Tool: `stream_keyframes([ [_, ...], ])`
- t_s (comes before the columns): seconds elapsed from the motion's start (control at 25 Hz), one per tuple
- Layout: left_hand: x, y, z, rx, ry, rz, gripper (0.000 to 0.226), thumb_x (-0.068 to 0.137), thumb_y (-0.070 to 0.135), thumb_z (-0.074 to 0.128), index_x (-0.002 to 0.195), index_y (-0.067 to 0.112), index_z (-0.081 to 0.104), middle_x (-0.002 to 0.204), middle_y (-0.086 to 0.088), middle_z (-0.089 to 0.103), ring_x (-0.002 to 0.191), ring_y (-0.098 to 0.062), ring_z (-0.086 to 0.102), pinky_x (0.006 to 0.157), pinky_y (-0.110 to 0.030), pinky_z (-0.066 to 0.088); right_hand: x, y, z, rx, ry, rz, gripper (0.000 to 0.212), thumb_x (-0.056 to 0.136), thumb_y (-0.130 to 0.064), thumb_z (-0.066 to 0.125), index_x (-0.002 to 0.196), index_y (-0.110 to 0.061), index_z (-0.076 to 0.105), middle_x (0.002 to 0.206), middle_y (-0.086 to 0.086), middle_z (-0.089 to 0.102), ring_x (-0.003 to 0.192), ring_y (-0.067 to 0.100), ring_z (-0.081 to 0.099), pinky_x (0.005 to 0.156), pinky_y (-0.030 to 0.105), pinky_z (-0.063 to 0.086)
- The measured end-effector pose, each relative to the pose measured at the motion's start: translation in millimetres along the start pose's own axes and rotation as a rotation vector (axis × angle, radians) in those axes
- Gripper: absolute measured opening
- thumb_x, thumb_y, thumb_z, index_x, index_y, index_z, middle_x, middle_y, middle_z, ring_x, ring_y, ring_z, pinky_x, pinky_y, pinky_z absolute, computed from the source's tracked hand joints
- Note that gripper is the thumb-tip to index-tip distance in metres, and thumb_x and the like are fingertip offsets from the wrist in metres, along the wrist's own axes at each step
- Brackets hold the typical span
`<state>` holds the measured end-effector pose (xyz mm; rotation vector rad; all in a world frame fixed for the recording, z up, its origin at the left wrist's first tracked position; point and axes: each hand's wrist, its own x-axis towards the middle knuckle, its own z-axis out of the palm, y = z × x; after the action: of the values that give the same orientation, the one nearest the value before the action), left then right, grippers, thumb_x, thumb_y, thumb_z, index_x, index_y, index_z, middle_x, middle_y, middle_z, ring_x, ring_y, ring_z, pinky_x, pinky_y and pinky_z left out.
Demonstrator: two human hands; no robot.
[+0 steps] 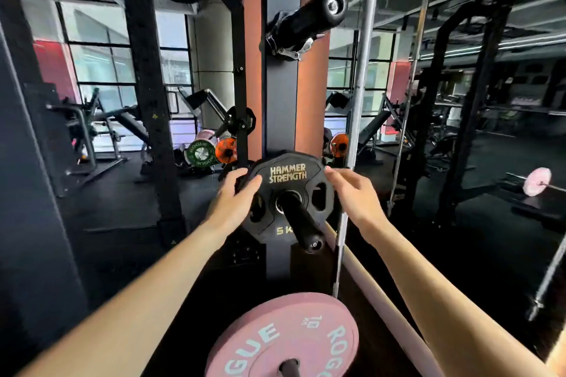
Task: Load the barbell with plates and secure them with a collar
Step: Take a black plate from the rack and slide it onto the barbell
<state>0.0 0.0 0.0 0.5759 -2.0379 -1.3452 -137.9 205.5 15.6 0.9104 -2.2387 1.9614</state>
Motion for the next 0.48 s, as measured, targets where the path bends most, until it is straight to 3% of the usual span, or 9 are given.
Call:
stream_keyframes([
  [0.08, 22.5, -4.5, 12.7, 0.008, 0.028, -0.057, 0.066, 0.085, 0.075, 0.053, 0.144, 0.050, 0.039, 0.155, 0.006, 0.041, 0.140, -0.021, 0.042, 0.104, -0.037, 0.035, 32.7, 11.9, 6.5, -0.020, -0.019, -0.010, 0.031, 0.096, -0.051, 0.065, 0.119, -0.030, 0.072, 0.101, -0.021, 0.070, 0.101, -0.001, 0.065, 0.078, 0.002, 0.042],
  [0.12, 30.8, -8.8, 16.7, 0.021, 0.032, -0.091, 0.069, 0.081, 0.078, 0.052, 0.143, 0.051, 0.040, 0.154, 0.007, 0.043, 0.139, -0.021, 0.044, 0.108, -0.039, 0.036, 47.7, 19.8, 11.2, -0.025, -0.040, -0.008, 0.033, 0.097, -0.050, 0.065, 0.123, -0.031, 0.070, 0.104, -0.020, 0.070, 0.104, 0.003, 0.065, 0.084, 0.002, 0.043],
  [0.16, 37.6, -12.6, 20.3, 0.015, 0.050, -0.133, 0.070, 0.077, 0.081, 0.051, 0.140, 0.051, 0.044, 0.150, 0.009, 0.047, 0.136, -0.020, 0.047, 0.110, -0.041, 0.039, 61.8, 28.0, 17.9, -0.025, -0.067, 0.018, 0.039, 0.096, -0.052, 0.064, 0.128, -0.030, 0.067, 0.114, -0.016, 0.071, 0.113, 0.008, 0.064, 0.096, 0.011, 0.044],
  [0.24, 46.6, -22.0, 25.6, 0.015, 0.069, -0.169, 0.061, 0.072, 0.085, 0.050, 0.123, 0.052, 0.055, 0.132, 0.016, 0.058, 0.122, -0.012, 0.055, 0.094, -0.033, 0.045, 82.6, 47.0, 29.3, -0.006, -0.109, 0.054, 0.059, 0.089, -0.065, 0.062, 0.136, -0.028, 0.062, 0.134, -0.005, 0.067, 0.126, 0.015, 0.060, 0.113, 0.034, 0.043],
  [0.36, 46.0, -26.3, 24.5, 0.000, 0.081, -0.180, 0.049, 0.069, 0.089, 0.052, 0.098, 0.051, 0.062, 0.109, 0.024, 0.065, 0.102, 0.002, 0.058, 0.073, -0.023, 0.038, 95.7, 66.3, 35.0, -0.012, -0.129, 0.069, 0.077, 0.070, -0.085, 0.057, 0.122, -0.029, 0.066, 0.130, 0.000, 0.067, 0.121, 0.018, 0.063, 0.112, 0.041, 0.046],
  [0.48, 43.4, -24.7, 23.8, 0.027, 0.093, -0.196, 0.060, 0.064, 0.093, 0.054, 0.096, 0.044, 0.063, 0.107, 0.020, 0.067, 0.099, 0.002, 0.059, 0.077, -0.026, 0.040, 97.6, 71.4, 34.1, 0.026, -0.103, 0.088, 0.074, 0.064, -0.088, 0.066, 0.101, -0.023, 0.069, 0.108, -0.005, 0.074, 0.101, 0.012, 0.070, 0.099, 0.036, 0.053],
])
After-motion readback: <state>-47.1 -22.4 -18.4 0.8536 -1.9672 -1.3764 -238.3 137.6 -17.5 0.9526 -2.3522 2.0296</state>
